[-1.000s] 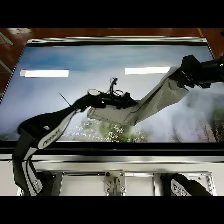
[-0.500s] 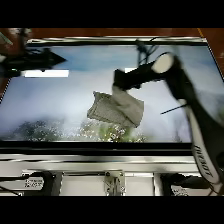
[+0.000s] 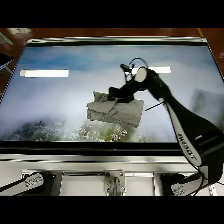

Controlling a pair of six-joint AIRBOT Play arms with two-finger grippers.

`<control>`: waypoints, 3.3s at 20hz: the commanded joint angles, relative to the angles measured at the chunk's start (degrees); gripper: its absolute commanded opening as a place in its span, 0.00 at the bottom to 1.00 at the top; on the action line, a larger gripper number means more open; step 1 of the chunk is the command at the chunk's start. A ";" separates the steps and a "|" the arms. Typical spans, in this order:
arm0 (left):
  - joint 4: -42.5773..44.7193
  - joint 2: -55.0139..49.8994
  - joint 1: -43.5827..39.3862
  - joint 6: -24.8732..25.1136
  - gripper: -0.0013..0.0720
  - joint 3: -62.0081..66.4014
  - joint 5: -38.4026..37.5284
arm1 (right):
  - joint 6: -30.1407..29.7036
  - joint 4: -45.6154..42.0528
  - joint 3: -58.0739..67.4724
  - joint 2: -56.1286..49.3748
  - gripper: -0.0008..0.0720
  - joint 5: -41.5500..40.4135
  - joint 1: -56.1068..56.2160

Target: Fold the shirts.

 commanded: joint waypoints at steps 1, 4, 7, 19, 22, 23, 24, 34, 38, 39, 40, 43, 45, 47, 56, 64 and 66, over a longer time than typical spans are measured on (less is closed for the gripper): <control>0.35 0.70 -0.17 0.17 0.06 -0.02 -1.42 | 2.58 -15.43 -0.44 3.04 0.86 15.02 -10.54; 0.39 0.70 -2.08 0.13 0.06 -0.02 -1.51 | 3.15 -11.96 -7.48 2.99 0.88 12.63 -15.45; 0.37 0.70 -4.55 -0.07 0.06 -0.02 -2.14 | 3.15 -7.82 -15.72 2.19 0.88 3.13 -15.43; 0.37 0.70 -9.81 -0.04 0.06 -0.02 -1.73 | -13.49 10.58 -15.61 -3.23 0.10 -4.31 -15.82; 0.35 0.68 -9.86 -0.02 0.06 -0.02 -1.73 | -20.50 9.66 -6.80 4.87 0.10 -6.45 -15.85; 0.37 0.68 -9.92 0.00 0.06 -0.02 -1.73 | -17.70 9.64 -2.16 7.39 0.09 -8.11 -15.85; 0.35 0.66 -10.05 0.00 0.06 -0.02 -1.73 | -12.37 9.68 2.56 9.01 0.09 -9.79 -15.87; 0.42 0.52 -15.56 1.01 0.06 -0.02 -1.81 | 0.90 11.23 27.74 10.40 0.09 19.82 -29.53; 0.55 0.22 -17.00 1.64 0.06 -0.02 -1.75 | 0.83 4.61 27.71 10.38 0.09 31.26 -36.06; 0.57 0.22 -17.27 1.75 0.06 -0.02 -1.75 | 0.70 2.95 27.71 10.38 0.09 32.26 -36.74; 0.57 0.22 -17.33 1.75 0.06 -0.02 -1.75 | 0.48 1.68 27.67 10.38 0.09 32.50 -36.81; 0.57 0.22 -17.70 1.73 0.06 -0.02 -1.77 | -1.05 0.59 27.63 9.66 0.09 31.74 -36.57; 0.55 0.22 -17.77 1.70 0.06 -0.02 -1.77 | -1.51 1.14 27.63 8.83 0.09 29.99 -36.57; 0.57 0.22 -17.77 1.68 0.06 -0.02 -1.77 | -3.37 2.40 27.63 8.33 0.09 26.95 -36.57; 0.52 0.33 -17.77 -1.09 0.06 -0.02 -6.75 | -11.19 -6.25 24.65 5.86 0.09 14.99 -48.57; 0.55 0.33 -19.47 -7.54 0.06 0.00 -6.84 | -16.61 -22.51 2.62 3.30 0.10 15.89 -69.31; 0.55 0.33 -20.65 -7.52 0.06 0.00 -6.84 | -16.28 -22.51 -0.55 3.43 0.10 17.18 -76.35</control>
